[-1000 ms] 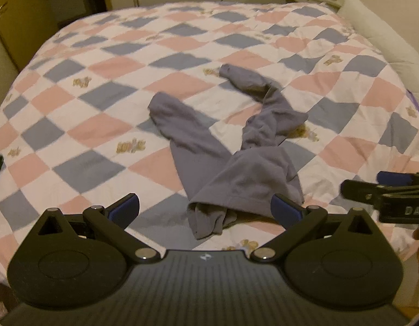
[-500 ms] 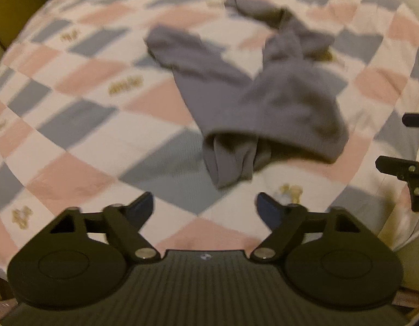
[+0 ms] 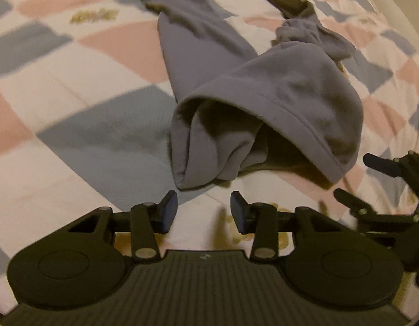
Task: Fold clothes
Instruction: 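Grasp the sweatpants waistband with the right gripper while the left gripper grasps the waistband too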
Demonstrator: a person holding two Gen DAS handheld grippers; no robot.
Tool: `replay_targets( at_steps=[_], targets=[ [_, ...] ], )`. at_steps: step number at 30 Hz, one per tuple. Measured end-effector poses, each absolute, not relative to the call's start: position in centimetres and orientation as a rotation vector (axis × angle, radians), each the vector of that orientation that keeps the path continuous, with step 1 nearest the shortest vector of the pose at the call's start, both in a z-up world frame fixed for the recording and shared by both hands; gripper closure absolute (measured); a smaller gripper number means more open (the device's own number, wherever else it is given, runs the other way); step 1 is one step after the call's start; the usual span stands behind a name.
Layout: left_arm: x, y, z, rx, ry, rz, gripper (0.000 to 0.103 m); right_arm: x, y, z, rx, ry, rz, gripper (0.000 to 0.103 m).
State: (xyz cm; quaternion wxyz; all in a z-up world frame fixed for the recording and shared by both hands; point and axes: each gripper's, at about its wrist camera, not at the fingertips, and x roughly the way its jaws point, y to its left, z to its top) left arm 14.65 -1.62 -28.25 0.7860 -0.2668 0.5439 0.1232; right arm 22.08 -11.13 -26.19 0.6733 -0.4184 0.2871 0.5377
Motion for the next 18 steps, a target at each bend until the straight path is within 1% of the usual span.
replay_targets(
  at_steps=[3,6,8,9,11,12,13,17,18],
  targets=[
    [14.5,-0.6,-29.3,-0.702,1.158,0.298,0.064,21.7,-10.2,-27.4,-1.037,0.568,1.234,0.039],
    [14.2,0.8,-30.0,-0.855,1.12,0.335,0.063,22.2,-9.7,-27.8,-1.051,0.549,1.26,0.039],
    [13.9,1.7,-30.6,-0.956,1.082,0.355,0.063,23.1,-9.2,-27.7,-1.034,0.569,1.279,0.063],
    [13.9,2.1,-30.8,-0.996,1.065,0.361,0.063,23.6,-9.0,-27.5,-1.02,0.584,1.277,0.079],
    [14.1,2.8,-30.9,-1.025,1.044,0.376,0.068,24.9,-8.7,-26.5,-0.974,0.596,1.264,0.079],
    [14.5,3.0,-30.5,-0.99,1.041,0.382,0.081,25.7,-8.5,-25.8,-0.944,0.595,1.252,0.079],
    [14.9,3.1,-30.1,-0.955,1.038,0.388,0.091,26.4,-8.3,-25.2,-0.913,0.594,1.241,0.08],
    [16.5,3.6,-28.6,-0.814,1.024,0.411,0.094,29.4,-7.0,-21.8,-0.779,0.553,1.2,0.08],
    [16.9,3.7,-28.2,-0.779,1.02,0.417,0.094,30.0,-6.4,-21.5,-0.753,0.55,1.192,0.084]
  ],
)
